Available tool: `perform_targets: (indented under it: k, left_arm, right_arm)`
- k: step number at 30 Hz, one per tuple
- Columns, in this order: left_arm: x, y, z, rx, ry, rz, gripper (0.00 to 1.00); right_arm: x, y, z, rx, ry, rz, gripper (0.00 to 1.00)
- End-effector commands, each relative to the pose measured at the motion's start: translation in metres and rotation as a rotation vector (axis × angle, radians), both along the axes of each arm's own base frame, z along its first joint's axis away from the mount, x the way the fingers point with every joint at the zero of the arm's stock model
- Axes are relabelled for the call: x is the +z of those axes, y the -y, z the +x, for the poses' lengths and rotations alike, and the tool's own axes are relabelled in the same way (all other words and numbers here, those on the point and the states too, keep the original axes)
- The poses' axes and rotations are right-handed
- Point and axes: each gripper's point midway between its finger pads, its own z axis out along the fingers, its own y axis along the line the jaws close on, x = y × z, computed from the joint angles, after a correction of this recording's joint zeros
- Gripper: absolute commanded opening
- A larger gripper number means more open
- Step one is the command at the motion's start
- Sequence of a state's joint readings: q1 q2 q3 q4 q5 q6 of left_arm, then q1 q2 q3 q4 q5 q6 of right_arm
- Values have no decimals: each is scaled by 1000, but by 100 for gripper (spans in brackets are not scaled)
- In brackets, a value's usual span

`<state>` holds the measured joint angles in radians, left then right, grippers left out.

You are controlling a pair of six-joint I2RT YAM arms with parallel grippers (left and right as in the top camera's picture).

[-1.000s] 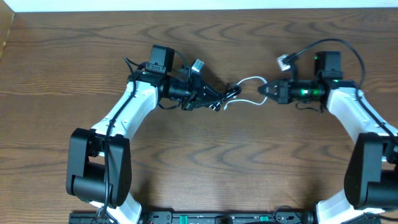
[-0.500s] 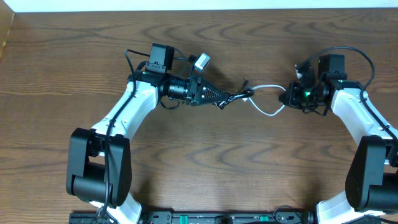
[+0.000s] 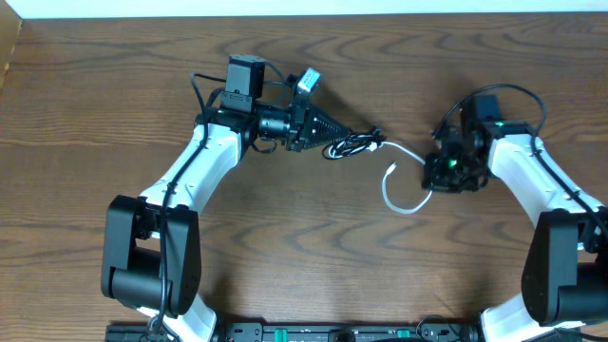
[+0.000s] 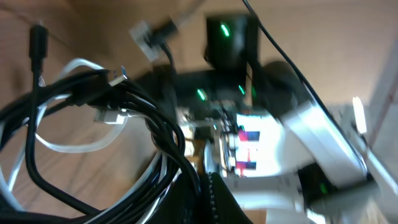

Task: Untangle cables

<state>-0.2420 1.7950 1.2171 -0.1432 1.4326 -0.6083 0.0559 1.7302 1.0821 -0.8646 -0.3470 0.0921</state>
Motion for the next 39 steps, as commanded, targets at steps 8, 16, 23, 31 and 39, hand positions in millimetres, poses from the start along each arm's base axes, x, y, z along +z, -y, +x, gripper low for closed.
perform_targets:
  k: [8,16,23,31,39]
  left_arm:
    - [-88,-43,56,519,-269,490,7]
    - [-118,-48,33,536,-339,654,7]
    - [-148,-69,18,614,-319,906,17]
    - [-157,-97,26,622,-142,1076,52]
    - [-162,-97,-8,455,-204,1097,43]
  right_arm:
    - [7,-6,-41,138,-118,-10,1]
    - [8,-6,-47,115,-150,-5,1]
    - [7,-6,-44,91,-149,-6,1]
    - [6,-7,-33,65,-112,-4,1]
    - [6,-8,-21,36,-67,-3,6]
